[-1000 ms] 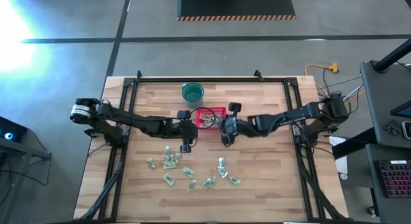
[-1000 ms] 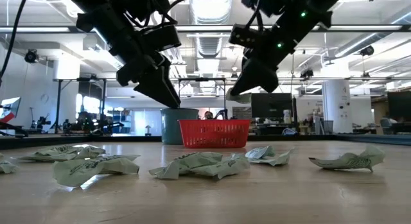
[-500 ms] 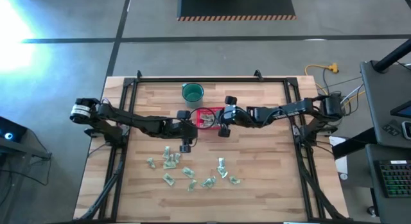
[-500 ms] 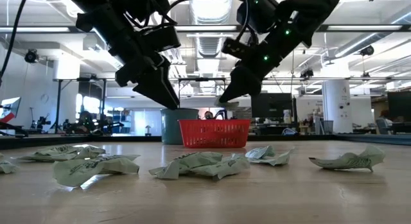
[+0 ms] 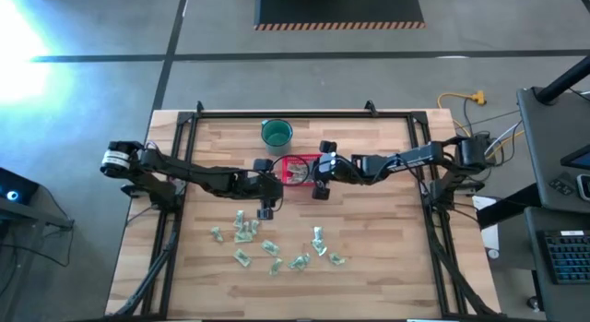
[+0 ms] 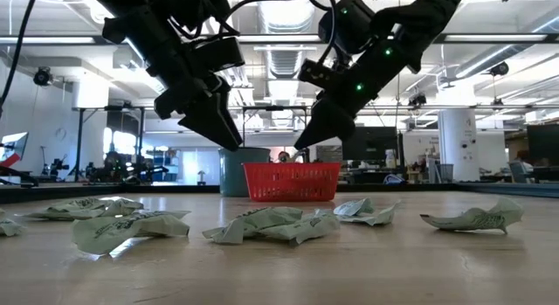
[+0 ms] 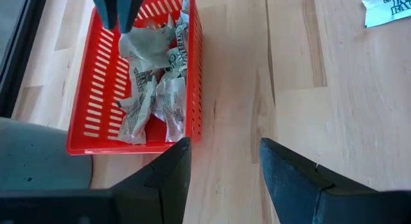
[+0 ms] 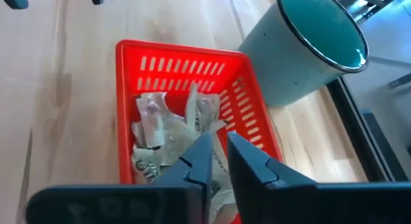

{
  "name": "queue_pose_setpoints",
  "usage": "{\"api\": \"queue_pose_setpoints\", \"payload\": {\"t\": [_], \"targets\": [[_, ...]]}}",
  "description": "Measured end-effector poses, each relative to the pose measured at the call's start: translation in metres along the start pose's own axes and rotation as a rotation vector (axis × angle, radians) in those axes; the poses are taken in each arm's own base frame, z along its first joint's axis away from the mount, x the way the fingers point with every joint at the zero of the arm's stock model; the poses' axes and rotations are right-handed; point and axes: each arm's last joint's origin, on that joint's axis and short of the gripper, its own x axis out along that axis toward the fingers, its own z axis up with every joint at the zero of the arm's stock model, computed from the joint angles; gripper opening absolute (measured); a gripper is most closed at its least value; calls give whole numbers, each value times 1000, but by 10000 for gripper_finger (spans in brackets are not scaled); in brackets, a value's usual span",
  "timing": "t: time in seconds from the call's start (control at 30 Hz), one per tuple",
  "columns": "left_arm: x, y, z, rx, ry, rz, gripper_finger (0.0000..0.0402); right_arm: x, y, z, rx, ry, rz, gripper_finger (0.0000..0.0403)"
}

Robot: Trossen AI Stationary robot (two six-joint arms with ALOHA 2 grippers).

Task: Pick and place items into bin
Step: Put the light green stevia packet into the red bin

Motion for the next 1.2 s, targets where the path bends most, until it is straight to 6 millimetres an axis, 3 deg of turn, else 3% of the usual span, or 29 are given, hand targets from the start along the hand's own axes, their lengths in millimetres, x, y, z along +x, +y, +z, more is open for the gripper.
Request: {"api": "queue_pose_setpoints", "payload": {"t": [0.23,0.4,0.6,0.77,1.03,1.2], "targets": [[0,0,-2,4,16,-2,168,-1,0,0,-2,0,-5,93],[-1,-2,-10,-1,105,-12,168,-9,8,5,-65,-18,17,104],[-7,-1,-21,-50,214,-13,168,-25,26,11,-145,-31,67,95],[-15,-2,-19,-84,194,-15,168,-31,40,5,-185,-34,140,80],[-30,-16,-26,-88,165,-51,168,-33,43,-20,-161,-14,217,58],[-43,-17,-36,-153,153,-58,168,-43,40,-20,-155,-54,272,52]]}}
